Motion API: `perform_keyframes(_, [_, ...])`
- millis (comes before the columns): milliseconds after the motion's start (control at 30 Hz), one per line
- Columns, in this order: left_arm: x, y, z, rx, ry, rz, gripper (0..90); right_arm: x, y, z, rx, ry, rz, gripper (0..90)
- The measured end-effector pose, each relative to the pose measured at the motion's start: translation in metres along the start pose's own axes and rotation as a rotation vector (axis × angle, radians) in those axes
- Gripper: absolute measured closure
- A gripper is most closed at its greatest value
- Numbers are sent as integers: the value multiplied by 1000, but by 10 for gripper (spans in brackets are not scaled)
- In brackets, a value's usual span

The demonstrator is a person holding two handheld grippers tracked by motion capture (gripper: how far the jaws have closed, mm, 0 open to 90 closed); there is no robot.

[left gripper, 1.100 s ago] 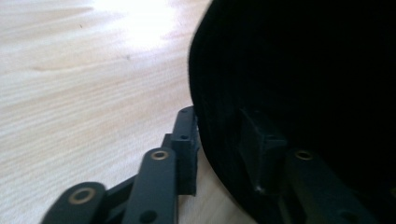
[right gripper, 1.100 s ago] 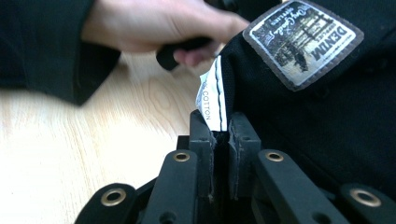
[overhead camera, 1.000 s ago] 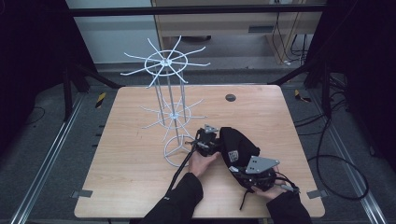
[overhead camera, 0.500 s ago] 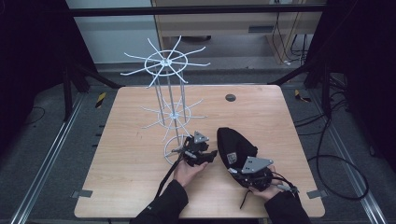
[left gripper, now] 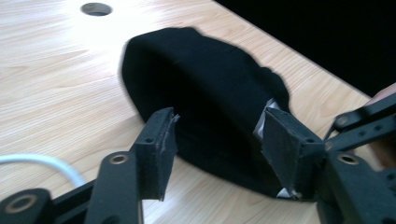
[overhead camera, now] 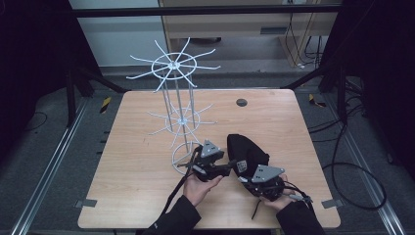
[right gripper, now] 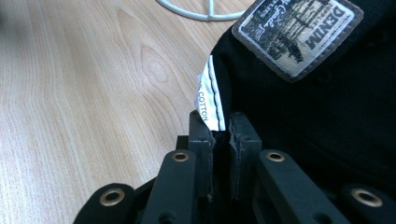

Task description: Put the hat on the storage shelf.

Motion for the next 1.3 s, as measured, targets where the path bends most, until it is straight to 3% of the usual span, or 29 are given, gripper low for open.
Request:
perform_keyframes(67, [7, 3, 0, 17, -10, -26, 404, 0, -1, 0, 1, 1, -2, 818])
perform_keyframes(200, [20, 6, -1, -32, -13, -5, 364, 2, -2, 0, -2, 3, -3, 815])
perform_keyframes(300, [28, 12, -1, -13, -38, -1, 366, 3, -4, -1, -7, 7, -13, 813])
perform_keyframes(367, [33, 15, 1, 1, -57, -5, 414, 3, -5, -1, -5, 12, -20, 812])
perform_keyframes(400, [34, 16, 2, -3, -63, 0, 414, 3, -5, -1, -5, 12, -21, 811])
perform_keyframes(500, [33, 16, 2, -14, -68, 12, 508, 3, -5, -1, -1, 17, -20, 805])
perform_keyframes(533, [33, 15, 2, -15, -71, 16, 581, 3, -5, -2, 3, 25, -27, 786])
perform_keyframes(567, [31, 15, 2, -24, -67, 25, 581, 3, -5, -2, 3, 25, -27, 786])
perform_keyframes(600, [30, 15, 2, -28, -68, 31, 645, 1, -6, -2, 24, 35, -46, 749])
perform_keyframes(700, [27, 13, 3, -30, -68, 55, 679, -3, -6, -3, 41, 44, -57, 689])
perform_keyframes(733, [25, 12, 4, -27, -65, 67, 700, -12, -4, -6, 61, 81, -63, 639])
perform_keyframes(833, [21, 9, 7, -21, -64, 74, 730, -22, -2, -8, 88, 107, -75, 606])
perform_keyframes(933, [16, 5, 12, -29, -45, 81, 738, -43, 13, -11, 141, 186, -43, 595])
perform_keyframes(1000, [13, 2, 15, -35, -39, 84, 740, -60, 30, -12, 191, 243, 24, 557])
perform_keyframes(1033, [11, 0, 17, -44, -36, 87, 740, -60, 30, -12, 191, 243, 24, 557])
perform_keyframes(1067, [9, -2, 18, -42, -33, 87, 741, -63, 39, -10, 222, 251, 70, 529])
perform_keyframes(1200, [2, -5, 22, -38, -31, 88, 742, -54, 59, -6, 290, 244, 160, 436])
perform_keyframes(1300, [0, -9, 26, -34, -34, 80, 740, -38, 63, -8, 323, 223, 147, 420])
Point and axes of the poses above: each handheld gripper's, and its own axes: x roughly forward along the jaws, z roughly out of its underside, y roughly to its right, the point moved 6 cm from there along x, roughly forward along the jaws, and after that the axes turned 3 degrees about x, right-handed, at the moved point
